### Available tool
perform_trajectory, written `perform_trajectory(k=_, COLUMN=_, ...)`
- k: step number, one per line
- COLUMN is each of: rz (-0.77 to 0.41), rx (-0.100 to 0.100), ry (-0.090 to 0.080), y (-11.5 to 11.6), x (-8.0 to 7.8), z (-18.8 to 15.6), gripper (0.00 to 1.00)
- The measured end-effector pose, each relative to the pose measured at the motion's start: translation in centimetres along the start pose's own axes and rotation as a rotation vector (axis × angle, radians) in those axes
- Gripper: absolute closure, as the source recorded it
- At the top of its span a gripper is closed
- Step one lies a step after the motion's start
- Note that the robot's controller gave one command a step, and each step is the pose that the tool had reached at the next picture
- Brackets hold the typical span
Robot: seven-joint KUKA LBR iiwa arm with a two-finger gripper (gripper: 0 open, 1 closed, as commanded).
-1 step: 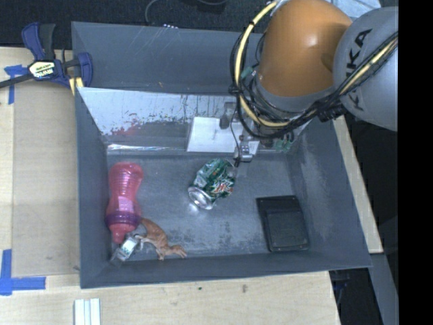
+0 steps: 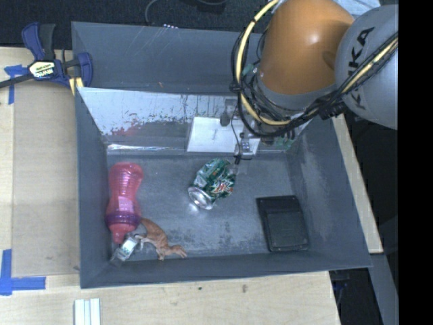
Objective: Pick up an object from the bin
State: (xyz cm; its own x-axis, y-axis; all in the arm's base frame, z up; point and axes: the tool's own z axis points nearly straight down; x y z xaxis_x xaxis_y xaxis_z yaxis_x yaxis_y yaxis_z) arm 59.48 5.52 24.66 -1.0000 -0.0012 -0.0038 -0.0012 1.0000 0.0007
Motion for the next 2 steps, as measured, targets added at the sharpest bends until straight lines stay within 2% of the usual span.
perform_trajectory(k=1, rz=-0.071, rx=0.000, ry=-0.003, y=-0.1, x=1.9, z=3.3, gripper=0.00)
perform_trajectory(k=2, rz=-0.266, rx=0.000, ry=-0.002, y=-0.1, x=3.4, z=7.0, gripper=0.00)
